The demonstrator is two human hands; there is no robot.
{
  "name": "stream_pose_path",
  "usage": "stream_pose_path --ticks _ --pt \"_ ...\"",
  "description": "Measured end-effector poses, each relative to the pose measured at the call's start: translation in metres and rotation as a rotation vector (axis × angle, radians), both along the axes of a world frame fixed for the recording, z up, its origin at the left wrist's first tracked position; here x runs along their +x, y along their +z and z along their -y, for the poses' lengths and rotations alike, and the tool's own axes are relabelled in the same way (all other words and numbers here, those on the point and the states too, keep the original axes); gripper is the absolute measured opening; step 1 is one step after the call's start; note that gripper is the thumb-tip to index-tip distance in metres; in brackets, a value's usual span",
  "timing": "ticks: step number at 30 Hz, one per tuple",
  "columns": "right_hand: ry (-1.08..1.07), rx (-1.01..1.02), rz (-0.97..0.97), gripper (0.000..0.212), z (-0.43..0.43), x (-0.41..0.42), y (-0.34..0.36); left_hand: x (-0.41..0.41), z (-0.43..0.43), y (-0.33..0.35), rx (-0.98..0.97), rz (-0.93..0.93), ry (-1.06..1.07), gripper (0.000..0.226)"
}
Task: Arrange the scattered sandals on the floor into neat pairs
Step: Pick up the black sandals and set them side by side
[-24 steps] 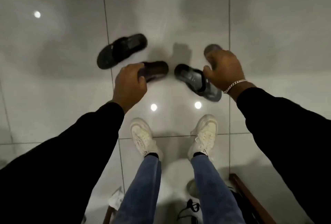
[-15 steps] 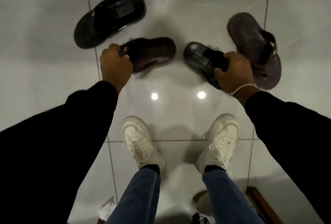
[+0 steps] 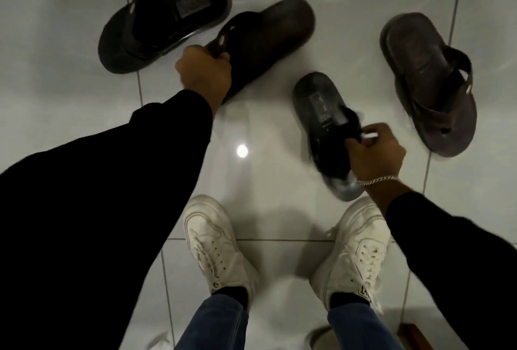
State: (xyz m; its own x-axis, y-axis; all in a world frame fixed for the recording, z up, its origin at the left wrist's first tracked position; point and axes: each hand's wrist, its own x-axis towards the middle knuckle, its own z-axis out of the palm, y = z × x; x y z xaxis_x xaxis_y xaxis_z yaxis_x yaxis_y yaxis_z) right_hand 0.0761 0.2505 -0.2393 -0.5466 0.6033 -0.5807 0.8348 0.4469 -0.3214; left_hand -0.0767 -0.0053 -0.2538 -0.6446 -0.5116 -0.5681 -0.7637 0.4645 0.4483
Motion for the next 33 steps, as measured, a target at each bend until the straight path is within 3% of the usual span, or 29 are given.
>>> stream_pose_path --ticks 5,8,11,15,18,21,26,33 --pt "-0.108 -0.096 0.034 0.031 0.040 0.009 -0.006 -0.023 -0.049 -0.004 0.180 -0.035 -0.158 0.038" --pt "-0.171 -0.200 0.020 0.031 0.067 0.008 -0.010 -0.022 -0.052 0.005 0.089 -0.189 -0.304 0.021" --pt "-0.218 -0.272 0.050 0.036 0.092 0.007 -0.014 -0.024 -0.009 0.010 -0.108 -0.347 -0.512 0.038" --pt "-0.268 -0.333 0.121 0.033 0.123 0.000 -0.015 -0.038 0.073 0.009 -0.385 -0.100 -0.906 0.063" --pt "-0.302 -0.399 0.153 0.035 0.151 -0.010 -0.016 -0.034 0.109 0.018 -0.508 0.041 -0.999 0.044" --pt "-0.405 -0.507 0.138 0.035 0.183 -0.026 -0.018 -0.020 0.133 0.021 -0.464 0.056 -0.967 0.038" --pt "-0.371 -0.636 0.140 0.063 0.236 -0.052 -0.022 0.003 0.152 0.014 -0.338 -0.101 -0.925 0.027" --pt "-0.340 -0.675 0.104 0.053 0.277 -0.082 -0.022 0.038 0.162 0.008 -0.145 -0.234 -0.655 0.029"
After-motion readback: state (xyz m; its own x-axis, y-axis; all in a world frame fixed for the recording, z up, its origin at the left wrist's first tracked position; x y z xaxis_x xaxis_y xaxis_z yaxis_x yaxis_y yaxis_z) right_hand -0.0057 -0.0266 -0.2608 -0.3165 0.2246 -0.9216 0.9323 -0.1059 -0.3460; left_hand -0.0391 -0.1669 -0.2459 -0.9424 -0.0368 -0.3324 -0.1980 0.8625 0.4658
